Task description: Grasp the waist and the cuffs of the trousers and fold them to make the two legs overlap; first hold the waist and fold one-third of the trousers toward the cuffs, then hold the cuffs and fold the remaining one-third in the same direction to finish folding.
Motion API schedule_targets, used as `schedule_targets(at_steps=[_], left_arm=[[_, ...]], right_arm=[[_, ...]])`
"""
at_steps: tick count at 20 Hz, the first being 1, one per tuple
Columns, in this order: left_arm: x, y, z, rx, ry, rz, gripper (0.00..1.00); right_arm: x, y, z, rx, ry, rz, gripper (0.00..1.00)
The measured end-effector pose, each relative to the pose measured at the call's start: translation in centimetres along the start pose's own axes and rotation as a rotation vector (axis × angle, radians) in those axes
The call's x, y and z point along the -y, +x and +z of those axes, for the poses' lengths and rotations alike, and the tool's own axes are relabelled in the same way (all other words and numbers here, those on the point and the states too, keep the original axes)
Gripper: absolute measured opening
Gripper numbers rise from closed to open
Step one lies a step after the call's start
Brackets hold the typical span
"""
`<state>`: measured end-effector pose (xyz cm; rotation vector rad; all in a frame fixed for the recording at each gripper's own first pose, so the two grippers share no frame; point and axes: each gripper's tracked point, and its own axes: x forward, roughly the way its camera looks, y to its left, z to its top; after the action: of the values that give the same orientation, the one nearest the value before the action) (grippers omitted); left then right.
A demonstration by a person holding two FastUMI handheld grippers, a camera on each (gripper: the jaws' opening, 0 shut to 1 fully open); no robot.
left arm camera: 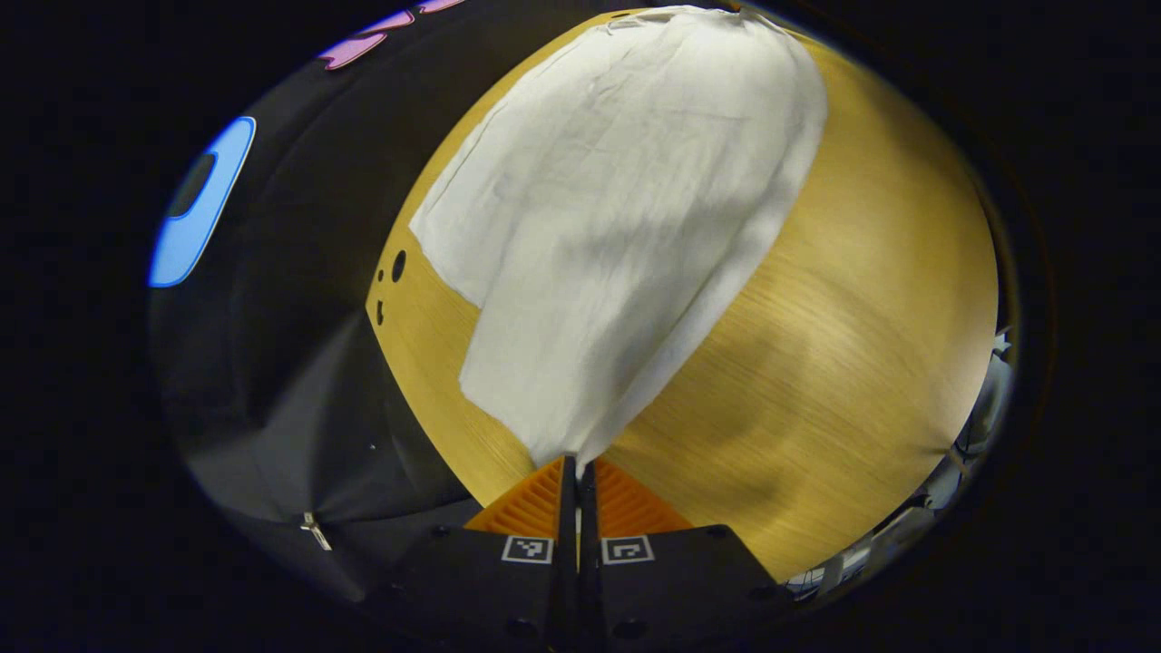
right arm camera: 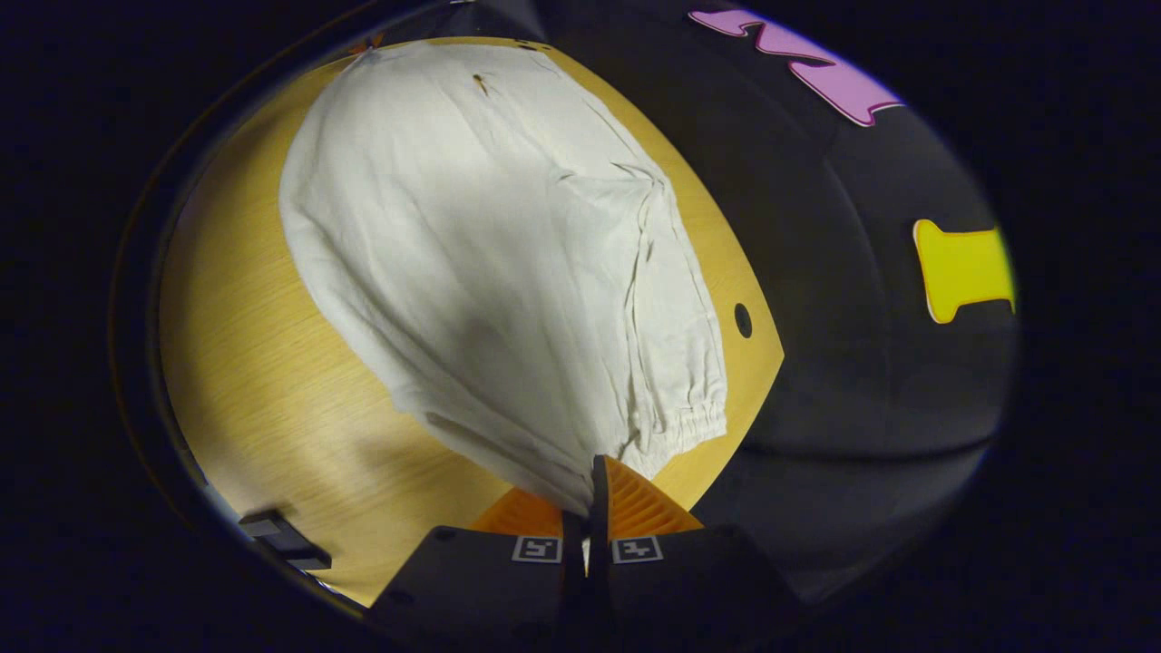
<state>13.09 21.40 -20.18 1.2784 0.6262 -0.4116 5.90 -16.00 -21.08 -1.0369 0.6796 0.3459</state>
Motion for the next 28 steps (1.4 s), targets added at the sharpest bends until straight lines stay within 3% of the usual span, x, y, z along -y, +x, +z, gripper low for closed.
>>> schedule_targets(at_steps=[3, 11, 15, 21, 23, 24, 25, 28], left_arm=[[-3.4, -0.9, 1.4, 0.033, -0.059, 0.057, 0.05], [-14.4, -0.9, 7.7, 0.144, -0.085, 0.176, 0.05], [-18.7, 0.3, 12.0, 0.237, -0.216, 0.182, 0.05], [-25.3, 4.3, 18.4, 0.333, -0.406, 0.243, 0.05], [-26.4, 6.0, 19.7, 0.341, -0.429, 0.262, 0.05], [-26.8, 7.1, 20.2, 0.346, -0.443, 0.268, 0.05], [-26.6, 8.2, 20.8, 0.350, -0.470, 0.262, 0.05], [-24.8, 11.6, 21.3, 0.341, -0.547, 0.234, 0.05]], right_arm=[[2.2, -0.7, 1.3, 0.025, 0.094, -0.040, 0.05], [11.0, -0.5, 6.0, 0.093, 0.434, -0.174, 0.05], [14.0, 1.4, 7.9, 0.124, 0.600, -0.200, 0.05], [17.4, 5.5, 10.2, 0.145, 0.733, -0.238, 0.05], [19.5, 7.2, 10.5, 0.157, 0.784, -0.261, 0.05], [20.2, 7.9, 10.7, 0.164, 0.817, -0.270, 0.00], [20.5, 9.1, 10.8, 0.164, 0.852, -0.268, 0.05], [19.9, 11.7, 10.3, 0.127, 0.945, -0.246, 0.05]])
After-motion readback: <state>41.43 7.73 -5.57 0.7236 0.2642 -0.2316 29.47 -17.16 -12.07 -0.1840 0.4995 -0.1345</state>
